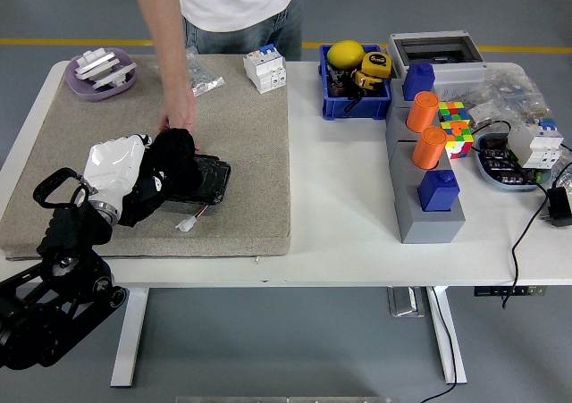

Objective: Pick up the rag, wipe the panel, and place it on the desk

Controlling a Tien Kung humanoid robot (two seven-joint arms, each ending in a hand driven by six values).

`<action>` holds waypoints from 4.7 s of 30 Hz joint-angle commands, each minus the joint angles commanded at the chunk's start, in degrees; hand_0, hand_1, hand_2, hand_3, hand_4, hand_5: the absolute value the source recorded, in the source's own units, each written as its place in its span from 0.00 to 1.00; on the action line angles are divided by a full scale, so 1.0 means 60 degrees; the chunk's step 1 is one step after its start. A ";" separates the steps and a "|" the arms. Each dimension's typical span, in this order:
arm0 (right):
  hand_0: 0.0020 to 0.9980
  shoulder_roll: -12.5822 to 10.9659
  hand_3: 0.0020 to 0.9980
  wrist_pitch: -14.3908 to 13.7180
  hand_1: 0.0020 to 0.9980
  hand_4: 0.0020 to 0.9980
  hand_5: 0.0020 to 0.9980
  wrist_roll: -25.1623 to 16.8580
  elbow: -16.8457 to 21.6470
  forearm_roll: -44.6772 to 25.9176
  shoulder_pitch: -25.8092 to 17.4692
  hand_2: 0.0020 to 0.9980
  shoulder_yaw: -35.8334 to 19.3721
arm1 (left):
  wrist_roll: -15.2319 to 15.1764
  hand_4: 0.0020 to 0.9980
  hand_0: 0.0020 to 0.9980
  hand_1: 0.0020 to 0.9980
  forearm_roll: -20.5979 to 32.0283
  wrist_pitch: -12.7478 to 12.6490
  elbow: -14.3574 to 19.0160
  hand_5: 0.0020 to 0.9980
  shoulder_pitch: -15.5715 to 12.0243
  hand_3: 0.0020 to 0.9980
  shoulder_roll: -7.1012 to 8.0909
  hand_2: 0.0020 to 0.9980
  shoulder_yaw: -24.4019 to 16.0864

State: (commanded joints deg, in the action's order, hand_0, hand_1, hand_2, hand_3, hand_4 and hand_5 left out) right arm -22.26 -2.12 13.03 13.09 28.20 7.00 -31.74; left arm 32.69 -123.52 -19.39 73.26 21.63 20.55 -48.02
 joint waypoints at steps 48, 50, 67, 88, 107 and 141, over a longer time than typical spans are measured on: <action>0.75 0.0003 0.57 0.0056 0.60 1.00 0.50 -0.0002 0.0050 0.0615 -0.0024 0.62 -0.0689 | 0.0126 0.47 0.19 0.29 0.0711 0.0128 0.0101 0.00 0.0462 0.56 -0.0449 0.51 0.0597; 0.75 -0.0007 0.57 0.0064 0.60 1.00 0.50 -0.0002 0.0046 0.0617 -0.0025 0.62 -0.0682 | 0.0152 0.47 0.19 0.29 0.0731 0.0151 0.0247 0.00 0.0503 0.56 -0.0472 0.51 0.0799; 0.75 -0.0012 0.57 0.0069 0.60 1.00 0.51 -0.0042 0.0016 0.0685 -0.0042 0.62 -0.0837 | 0.0294 0.48 0.19 0.29 0.0763 0.0231 0.0746 0.00 0.0651 0.56 -0.0649 0.50 0.1460; 0.75 0.0006 0.57 0.0077 0.60 1.00 0.51 -0.0044 0.0036 0.0793 -0.0052 0.62 -0.1005 | 0.0315 0.47 0.19 0.29 0.0556 0.0227 0.0018 0.00 0.0423 0.56 -0.0232 0.51 0.0338; 0.75 0.0033 0.57 0.0051 0.60 1.00 0.51 -0.0053 0.0070 0.1128 -0.0066 0.62 -0.1484 | 0.0288 0.47 0.19 0.29 0.0309 0.0228 -0.1229 0.00 0.0193 0.56 -0.0101 0.51 -0.1427; 0.75 0.0062 0.57 -0.0071 0.60 1.00 0.52 -0.0075 0.0135 0.1291 -0.0042 0.62 -0.1863 | -0.0965 0.46 0.23 0.31 0.0757 -0.0386 -0.3246 0.00 0.0515 0.57 0.0428 0.51 -0.1544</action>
State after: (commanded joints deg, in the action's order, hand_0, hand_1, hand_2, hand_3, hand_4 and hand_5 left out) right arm -21.89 -2.55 12.58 13.90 35.94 6.75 -42.92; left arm 26.90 -118.98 -21.70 53.79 24.72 23.12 -57.28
